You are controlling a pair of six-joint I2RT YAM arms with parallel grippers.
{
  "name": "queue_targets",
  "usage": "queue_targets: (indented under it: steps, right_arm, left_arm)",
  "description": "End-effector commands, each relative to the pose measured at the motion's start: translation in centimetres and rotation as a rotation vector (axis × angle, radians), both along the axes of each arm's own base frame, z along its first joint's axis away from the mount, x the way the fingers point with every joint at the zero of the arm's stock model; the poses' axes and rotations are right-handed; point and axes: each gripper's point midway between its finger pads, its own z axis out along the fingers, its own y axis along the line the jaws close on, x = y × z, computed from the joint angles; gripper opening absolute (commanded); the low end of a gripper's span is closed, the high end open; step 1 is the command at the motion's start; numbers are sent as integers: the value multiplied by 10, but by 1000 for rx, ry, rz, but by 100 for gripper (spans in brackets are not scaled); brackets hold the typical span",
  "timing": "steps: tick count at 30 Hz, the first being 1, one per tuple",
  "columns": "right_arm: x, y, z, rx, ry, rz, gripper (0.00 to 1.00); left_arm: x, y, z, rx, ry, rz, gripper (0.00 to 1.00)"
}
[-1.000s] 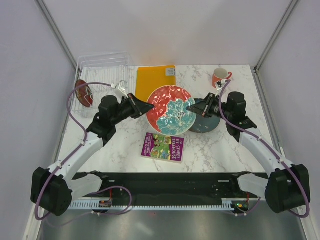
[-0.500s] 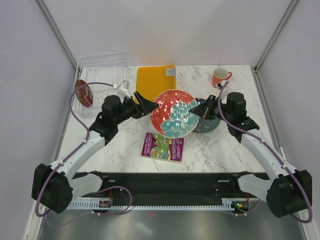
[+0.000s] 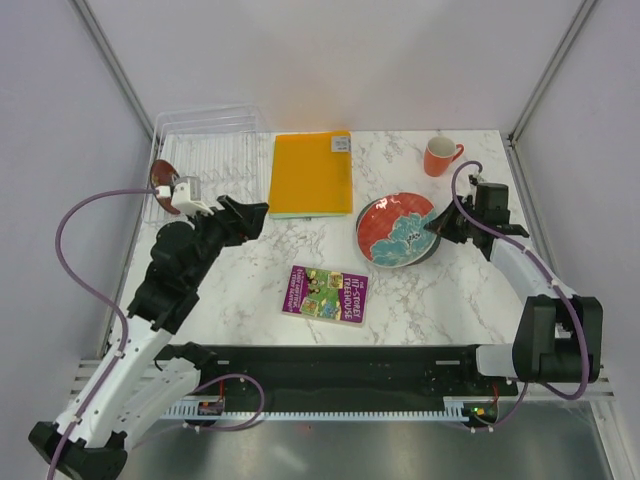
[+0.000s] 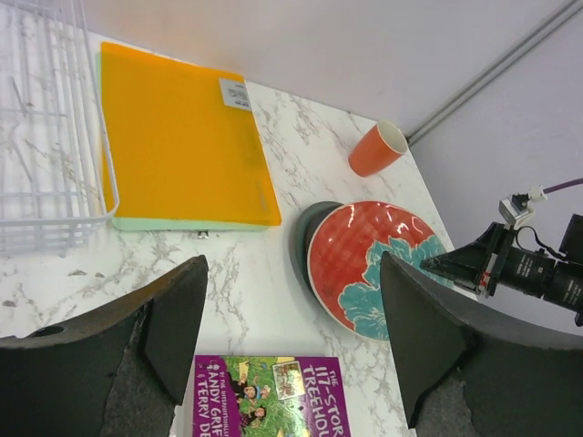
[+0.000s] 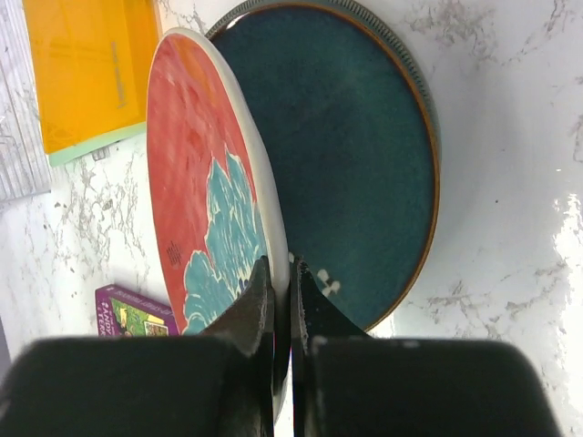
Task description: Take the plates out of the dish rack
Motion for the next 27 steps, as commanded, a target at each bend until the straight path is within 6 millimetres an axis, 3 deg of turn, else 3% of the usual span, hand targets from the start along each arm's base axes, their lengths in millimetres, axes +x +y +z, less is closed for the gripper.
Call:
queue_targets:
  steps: [1, 9, 18, 21, 22, 24, 26, 27]
  right_arm:
    - [42, 5, 58, 68, -216, 53, 0]
    - [52, -10, 19, 64, -143, 23, 0]
    - [44, -14, -28, 79, -32, 18, 1]
    - [41, -15, -36, 78, -7, 8, 10]
    - [40, -16, -38, 75, 0, 6, 24]
    - [38, -18, -40, 64, 6, -3, 25]
    - [36, -21, -42, 46, 14, -9, 37]
    - [35, -22, -43, 39, 19, -14, 37]
  left_arm:
    - [-3, 24, -8, 111, -6, 85, 82]
    - [-3, 29, -22, 149, 34, 104, 82]
    - [-1, 28, -31, 152, 56, 102, 82]
    - [-1, 27, -31, 149, 59, 98, 82]
    - [-1, 27, -31, 151, 58, 98, 82]
    - [-1, 26, -31, 148, 60, 97, 82]
    - [-1, 26, -32, 149, 62, 97, 82]
    - [-1, 26, -33, 147, 64, 95, 82]
